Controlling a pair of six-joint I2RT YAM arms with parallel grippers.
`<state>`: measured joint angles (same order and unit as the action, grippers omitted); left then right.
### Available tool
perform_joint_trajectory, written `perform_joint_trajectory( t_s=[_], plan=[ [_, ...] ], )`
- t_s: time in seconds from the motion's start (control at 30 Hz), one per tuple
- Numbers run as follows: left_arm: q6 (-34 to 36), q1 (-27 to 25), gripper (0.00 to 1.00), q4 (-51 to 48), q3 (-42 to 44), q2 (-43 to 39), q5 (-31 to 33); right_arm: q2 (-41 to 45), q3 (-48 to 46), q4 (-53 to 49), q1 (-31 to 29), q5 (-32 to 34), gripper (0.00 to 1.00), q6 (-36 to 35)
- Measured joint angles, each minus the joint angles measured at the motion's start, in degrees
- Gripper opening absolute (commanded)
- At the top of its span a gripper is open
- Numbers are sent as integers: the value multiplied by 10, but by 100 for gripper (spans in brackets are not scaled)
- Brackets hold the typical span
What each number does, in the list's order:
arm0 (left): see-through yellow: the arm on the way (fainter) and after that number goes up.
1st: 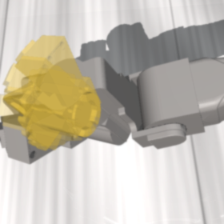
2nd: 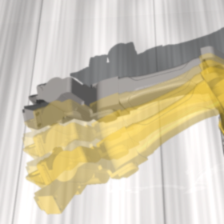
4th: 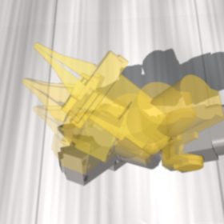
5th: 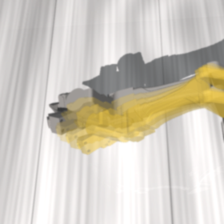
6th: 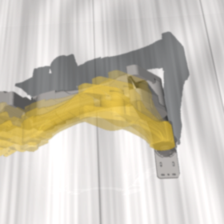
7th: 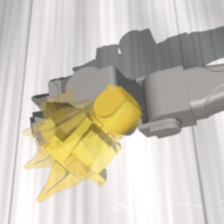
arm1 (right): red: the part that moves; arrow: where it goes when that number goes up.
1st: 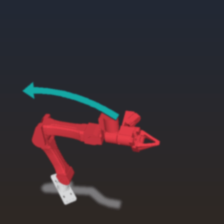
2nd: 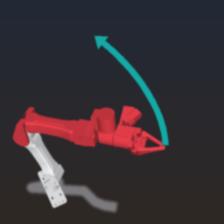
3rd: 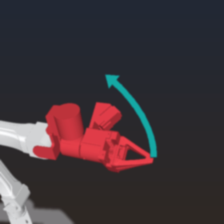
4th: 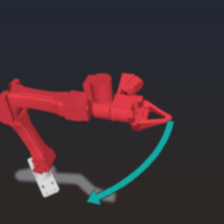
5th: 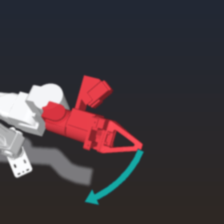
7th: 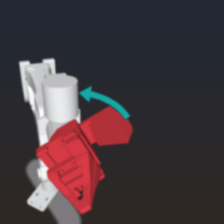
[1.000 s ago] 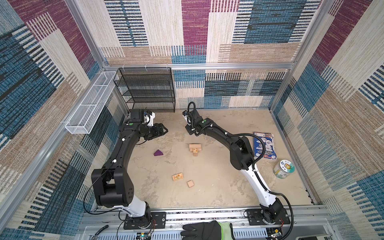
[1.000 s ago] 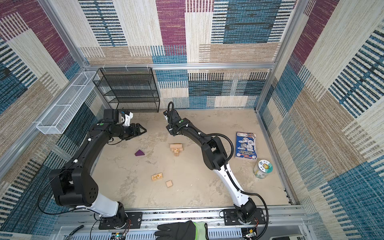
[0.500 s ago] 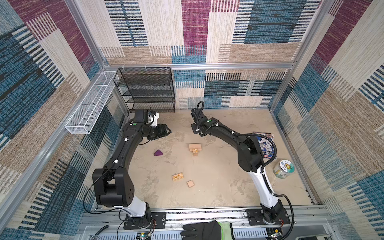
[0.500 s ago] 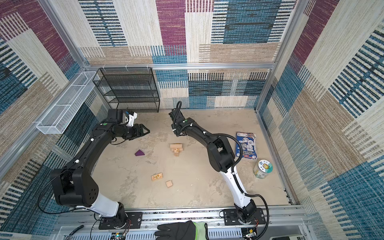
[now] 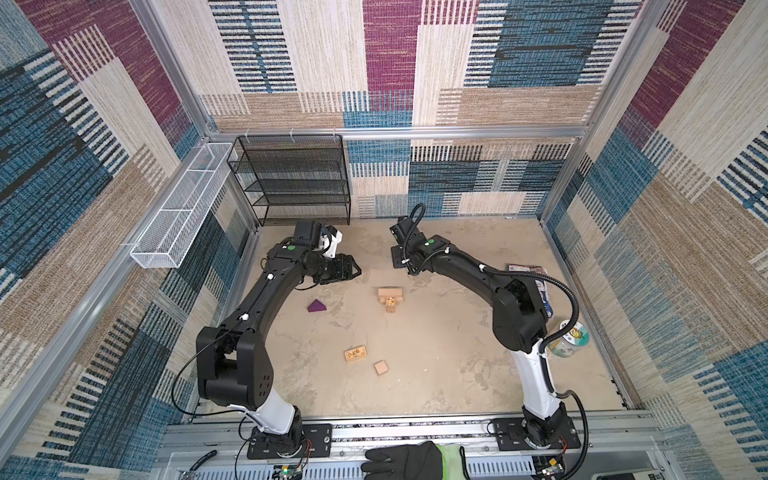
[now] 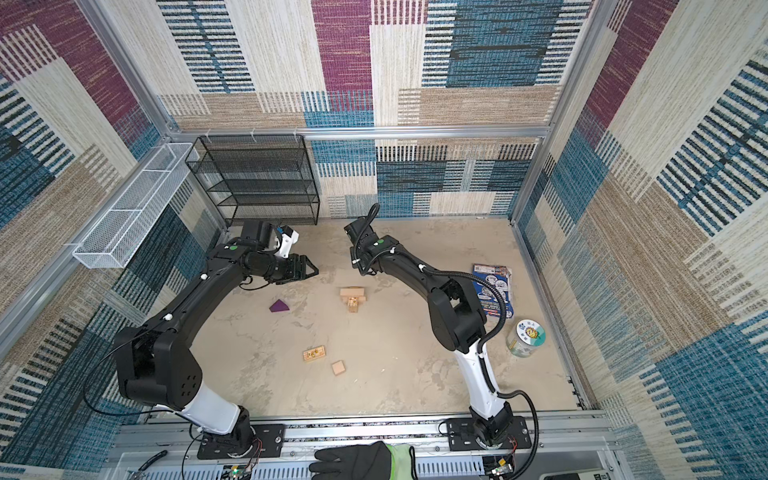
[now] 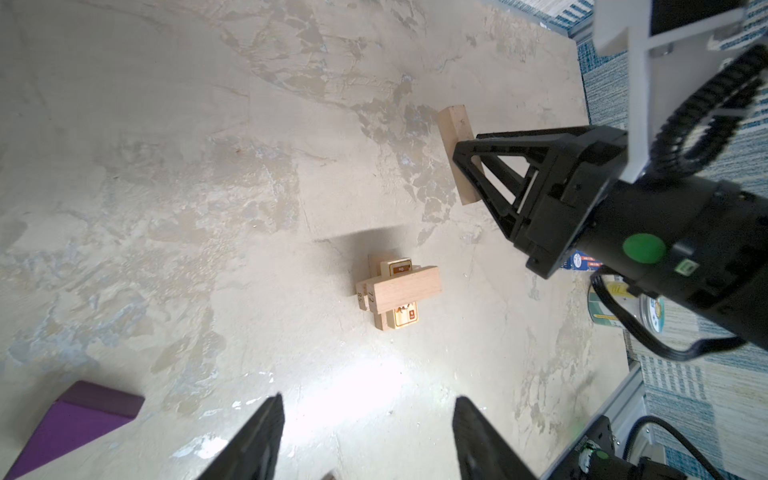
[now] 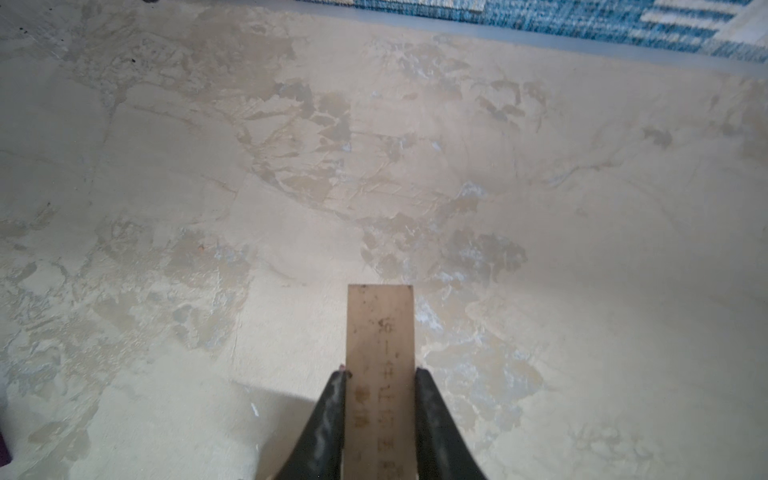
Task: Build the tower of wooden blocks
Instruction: 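Carry the text-printed block with the right gripper toward the stack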
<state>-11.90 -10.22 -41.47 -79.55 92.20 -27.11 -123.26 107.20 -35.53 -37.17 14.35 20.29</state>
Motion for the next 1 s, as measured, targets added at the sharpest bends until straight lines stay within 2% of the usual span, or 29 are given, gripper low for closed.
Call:
perform_joint_trajectory(
  t_s=[0.33, 1.0],
  plan=[
    [2, -12, 69, -14, -9, 8, 0, 48, -71, -1, -45, -8, 0, 77],
    [10, -12, 69, -29, -16, -4, 14, 70, -101, -38, -97, 28, 0, 205]
  ],
)
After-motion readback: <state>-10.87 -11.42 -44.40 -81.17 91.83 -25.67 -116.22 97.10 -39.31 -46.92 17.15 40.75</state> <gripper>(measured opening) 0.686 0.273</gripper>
